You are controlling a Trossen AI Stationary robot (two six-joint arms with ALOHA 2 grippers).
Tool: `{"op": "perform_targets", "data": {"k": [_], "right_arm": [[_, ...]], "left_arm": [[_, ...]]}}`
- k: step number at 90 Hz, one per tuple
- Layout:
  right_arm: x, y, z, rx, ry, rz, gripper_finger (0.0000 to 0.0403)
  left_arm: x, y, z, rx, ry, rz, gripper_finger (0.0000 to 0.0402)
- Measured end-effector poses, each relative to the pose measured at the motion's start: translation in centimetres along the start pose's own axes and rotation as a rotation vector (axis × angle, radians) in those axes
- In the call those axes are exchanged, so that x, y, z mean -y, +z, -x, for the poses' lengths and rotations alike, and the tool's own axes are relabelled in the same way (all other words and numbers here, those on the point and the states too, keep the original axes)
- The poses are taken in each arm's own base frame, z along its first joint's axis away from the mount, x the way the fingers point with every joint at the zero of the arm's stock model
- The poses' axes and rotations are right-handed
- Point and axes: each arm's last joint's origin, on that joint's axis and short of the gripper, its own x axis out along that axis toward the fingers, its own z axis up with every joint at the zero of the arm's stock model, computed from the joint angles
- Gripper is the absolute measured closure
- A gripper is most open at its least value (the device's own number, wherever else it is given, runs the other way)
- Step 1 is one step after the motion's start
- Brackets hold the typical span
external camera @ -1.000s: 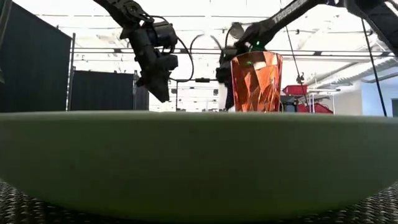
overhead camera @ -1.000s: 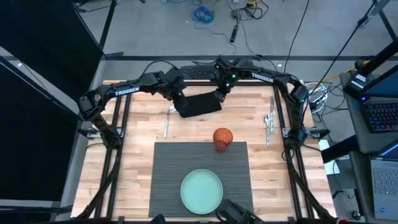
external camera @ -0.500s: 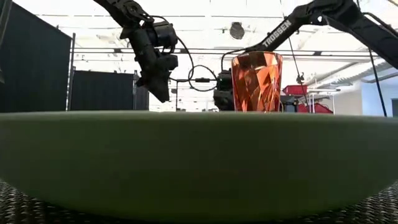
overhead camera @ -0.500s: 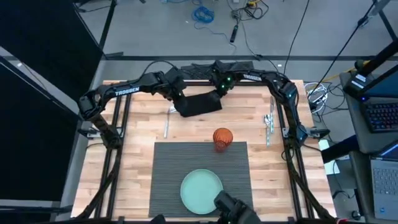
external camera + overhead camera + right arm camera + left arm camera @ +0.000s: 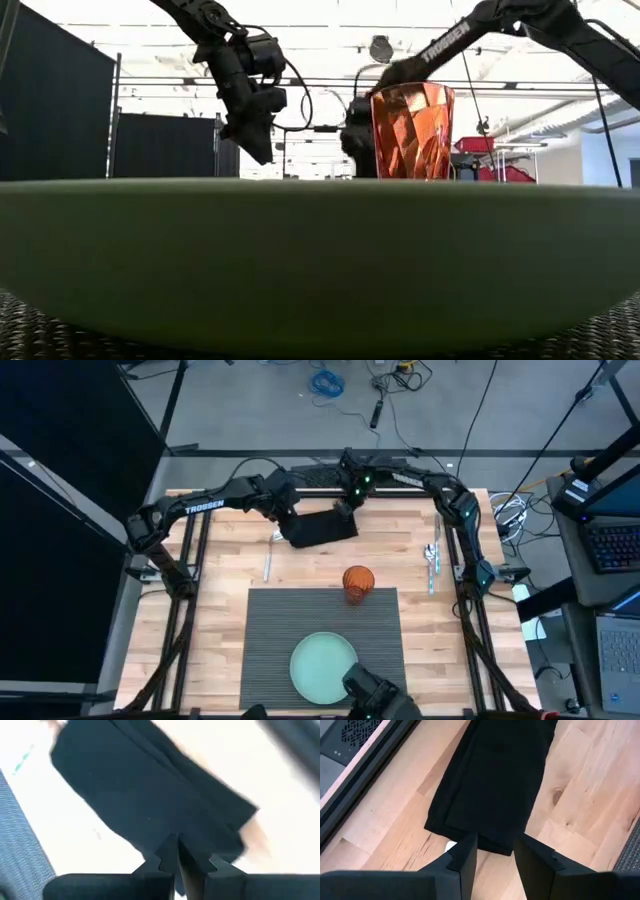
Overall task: Set table place
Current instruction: Put the black napkin on the gray mat to the left of the green plate
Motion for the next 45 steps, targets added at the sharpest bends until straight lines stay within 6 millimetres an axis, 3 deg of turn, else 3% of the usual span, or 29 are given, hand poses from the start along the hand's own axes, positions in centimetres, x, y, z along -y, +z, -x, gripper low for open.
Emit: {"op": "perform_targets", "data": {"k": [21,45], "right_arm": [[-2.7,1.0,5.9,-0.039,-0.001,0.097,0.0403],[-3.6,-0.8,11.3,-0.05,-0.008,0.183,0.039]], "left_arm": [[-1.5,-0.1,0.2,-0.004,-0.042,0.063,0.0291],[-7.1,0.8,0.1,-0.052,-0.157,0.327,0.0291]]}}
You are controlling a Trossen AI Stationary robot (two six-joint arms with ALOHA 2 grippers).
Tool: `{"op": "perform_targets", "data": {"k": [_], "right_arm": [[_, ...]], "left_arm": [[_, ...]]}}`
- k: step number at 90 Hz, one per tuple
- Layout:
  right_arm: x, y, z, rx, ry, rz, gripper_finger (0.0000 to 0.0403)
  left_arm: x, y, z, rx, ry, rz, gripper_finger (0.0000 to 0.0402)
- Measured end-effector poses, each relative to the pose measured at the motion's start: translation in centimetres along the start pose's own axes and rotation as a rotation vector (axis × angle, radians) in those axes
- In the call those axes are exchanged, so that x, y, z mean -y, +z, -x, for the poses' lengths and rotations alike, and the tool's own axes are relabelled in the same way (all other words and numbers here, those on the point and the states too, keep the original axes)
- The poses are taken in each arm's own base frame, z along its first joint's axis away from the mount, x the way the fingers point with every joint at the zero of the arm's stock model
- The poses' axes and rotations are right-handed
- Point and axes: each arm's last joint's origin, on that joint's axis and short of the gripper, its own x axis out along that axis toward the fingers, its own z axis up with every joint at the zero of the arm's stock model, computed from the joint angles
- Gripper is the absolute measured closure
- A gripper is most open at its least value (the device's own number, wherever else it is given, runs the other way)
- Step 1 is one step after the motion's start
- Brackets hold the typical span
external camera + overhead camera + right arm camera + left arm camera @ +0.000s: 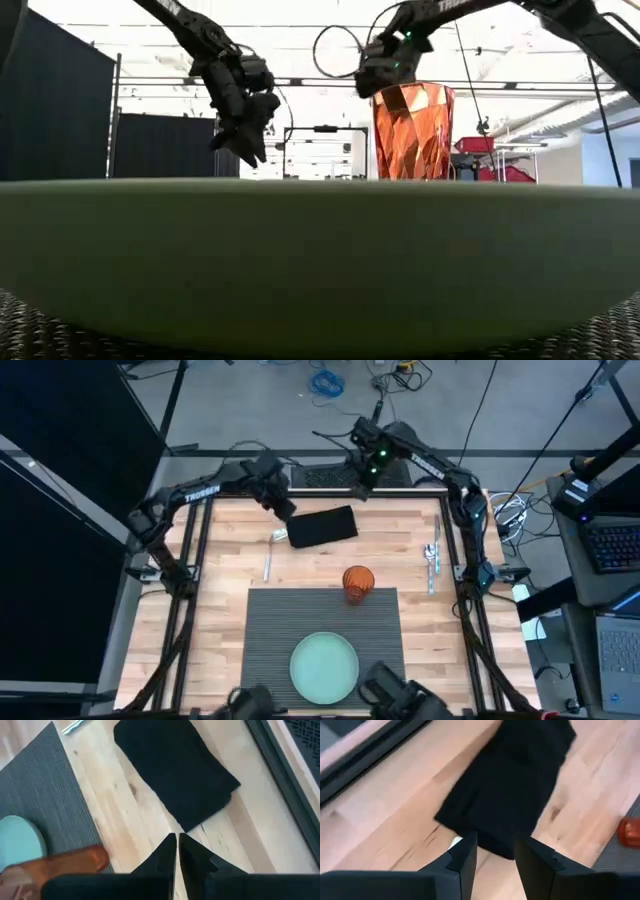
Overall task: Set table place
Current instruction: Put the black napkin on the gray mat to the left of the green plate
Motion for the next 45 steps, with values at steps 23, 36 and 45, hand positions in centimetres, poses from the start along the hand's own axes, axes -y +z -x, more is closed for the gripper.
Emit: {"op": "perform_targets", "data": {"k": [23,36,45], "right_arm": [[-0.9,-0.9,2.4,0.035,-0.009,0.01,0.0339],[-1.4,-1.0,2.2,0.014,0.0,0.025,0.03],[-1.4,-1.1,1.7,0.001,0.005,0.031,0.0274]], "left_arm": [[-2.2,3.5,-1.4,-0.153,-0.081,-0.03,0.0288],[-1.3,4.5,-2.0,-0.18,-0.065,-0.216,0.0275],[-0.7,4.8,-2.3,-0.177,-0.003,-0.299,0.0263]]}}
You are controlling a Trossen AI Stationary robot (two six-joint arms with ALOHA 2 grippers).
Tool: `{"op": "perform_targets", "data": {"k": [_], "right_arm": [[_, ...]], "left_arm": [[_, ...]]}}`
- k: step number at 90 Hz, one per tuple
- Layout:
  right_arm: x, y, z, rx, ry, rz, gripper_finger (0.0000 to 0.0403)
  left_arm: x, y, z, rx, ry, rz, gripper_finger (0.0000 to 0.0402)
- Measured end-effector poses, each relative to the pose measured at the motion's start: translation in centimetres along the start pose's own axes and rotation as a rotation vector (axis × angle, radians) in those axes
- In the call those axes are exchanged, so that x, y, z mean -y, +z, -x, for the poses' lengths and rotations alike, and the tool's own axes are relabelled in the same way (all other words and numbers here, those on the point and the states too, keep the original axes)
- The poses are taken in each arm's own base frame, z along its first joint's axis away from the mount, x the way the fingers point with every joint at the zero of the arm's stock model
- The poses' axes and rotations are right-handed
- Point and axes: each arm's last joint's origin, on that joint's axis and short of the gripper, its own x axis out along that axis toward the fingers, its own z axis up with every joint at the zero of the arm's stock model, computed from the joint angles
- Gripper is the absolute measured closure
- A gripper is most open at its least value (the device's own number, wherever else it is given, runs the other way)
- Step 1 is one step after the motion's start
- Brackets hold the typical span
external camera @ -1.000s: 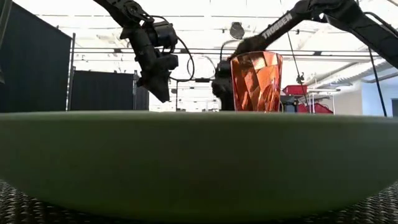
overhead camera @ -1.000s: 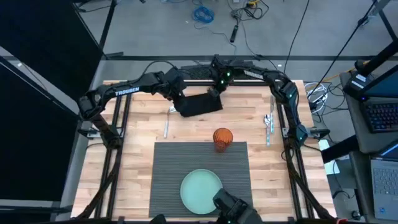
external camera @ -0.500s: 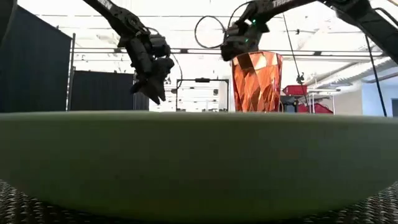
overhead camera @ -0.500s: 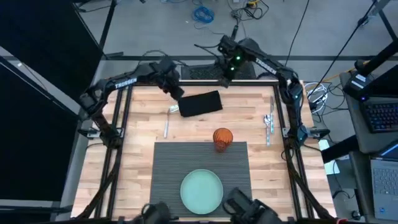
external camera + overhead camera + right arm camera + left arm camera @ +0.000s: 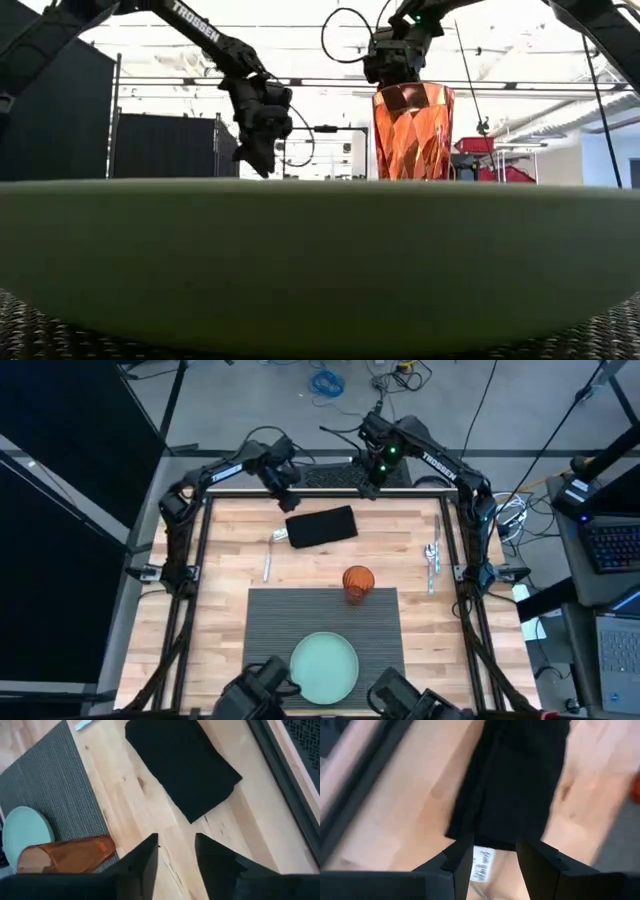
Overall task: Set table place
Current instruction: Put the black napkin on the gray mat to the left of the green plate
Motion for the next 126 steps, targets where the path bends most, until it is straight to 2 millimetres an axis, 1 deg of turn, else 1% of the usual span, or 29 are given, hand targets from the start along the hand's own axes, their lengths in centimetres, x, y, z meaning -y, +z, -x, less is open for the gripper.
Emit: {"op": "perform_targets", "data": {"k": [6,14,25,41,47,61,76,83,100,119,126], "right_arm": [[0.3,-0.1,-0.5,-0.005,0.001,-0.003,0.0259],[0.9,-0.2,-1.7,-0.013,0.011,-0.007,0.0243],[1.5,-0.7,-3.7,-0.041,0.054,-0.015,0.0226],[2.4,-1.3,-6.0,-0.062,0.075,-0.016,0.0213],[2.7,-1.4,-6.8,-0.046,0.082,-0.014,0.021],[3.8,-2.0,-8.8,-0.008,0.162,-0.052,0.0199],[4.6,-2.9,-10.5,-0.021,0.167,-0.098,0.019],[4.7,-3.3,-11.0,-0.035,0.17,-0.109,0.019],[4.8,-3.4,-11.2,-0.037,0.171,-0.107,0.019],[4.7,-3.4,-11.3,-0.034,0.172,-0.104,0.019],[4.5,-3.3,-11.4,-0.03,0.172,-0.106,0.019]], "left_arm": [[-0.1,0.1,-0.1,0.006,0.019,-0.016,0.0255],[-0.5,0.2,-0.8,-0.011,0.033,-0.011,0.0247],[-1.3,0.0,-2.9,-0.089,0.047,0.014,0.024],[-1.1,0.0,-5.2,-0.156,0.04,0.009,0.0239],[-1.1,0.1,-5.5,-0.151,0.044,0.002,0.0239],[-1.1,0.7,-5.9,-0.11,0.085,-0.023,0.0239],[-1.2,0.9,-6.0,-0.086,0.091,-0.031,0.0239],[-1.3,0.8,-6.4,-0.101,0.08,-0.025,0.0239],[-2.0,0.1,-9.0,-0.187,0.026,0.048,0.0239],[-2.1,0.0,-10.6,-0.222,0.014,0.063,0.0239],[-1.8,0.1,-10.8,-0.227,0.024,0.053,0.0239]]}}
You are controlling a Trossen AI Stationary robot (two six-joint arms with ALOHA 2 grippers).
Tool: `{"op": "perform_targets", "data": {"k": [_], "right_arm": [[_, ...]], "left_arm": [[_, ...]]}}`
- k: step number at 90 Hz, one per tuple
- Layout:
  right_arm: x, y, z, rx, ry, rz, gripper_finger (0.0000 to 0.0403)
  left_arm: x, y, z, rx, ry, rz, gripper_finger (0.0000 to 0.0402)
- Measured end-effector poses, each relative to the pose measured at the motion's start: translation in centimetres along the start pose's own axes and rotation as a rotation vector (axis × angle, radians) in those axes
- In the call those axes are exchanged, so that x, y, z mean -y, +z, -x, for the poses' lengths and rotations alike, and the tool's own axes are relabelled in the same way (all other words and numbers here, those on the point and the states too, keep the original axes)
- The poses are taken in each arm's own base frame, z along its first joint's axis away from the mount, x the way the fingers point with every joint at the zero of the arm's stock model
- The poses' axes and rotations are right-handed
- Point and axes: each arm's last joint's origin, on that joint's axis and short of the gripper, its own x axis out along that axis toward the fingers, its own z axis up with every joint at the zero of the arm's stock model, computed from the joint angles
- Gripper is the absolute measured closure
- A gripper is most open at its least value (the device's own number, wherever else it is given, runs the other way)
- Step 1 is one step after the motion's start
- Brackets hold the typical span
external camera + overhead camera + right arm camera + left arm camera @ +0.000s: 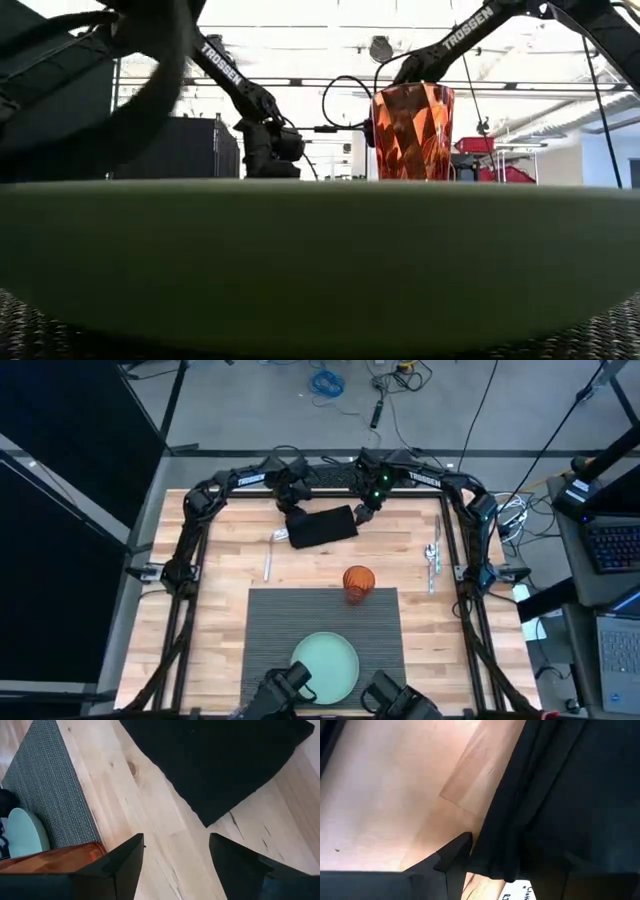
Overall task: Set table place
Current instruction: Put the black napkin on the gray mat to the left of the green plate
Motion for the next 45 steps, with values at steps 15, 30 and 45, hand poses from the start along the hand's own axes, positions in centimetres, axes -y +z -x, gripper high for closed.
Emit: {"op": "perform_targets", "data": {"k": [15,30,45], "right_arm": [[-0.2,0.3,-1.2,0.048,0.066,-0.004,0.019],[0.9,0.1,-2.9,0.118,0.048,-0.066,0.019],[1.4,0.0,-3.8,0.129,-0.155,-0.114,0.019]], "left_arm": [[0.1,0.0,-0.1,-0.003,-0.012,-0.003,0.0239],[0.1,-0.1,-0.1,-0.007,-0.02,0.0,0.0239],[0.1,-0.1,-0.2,-0.011,-0.025,0.001,0.0239]]}}
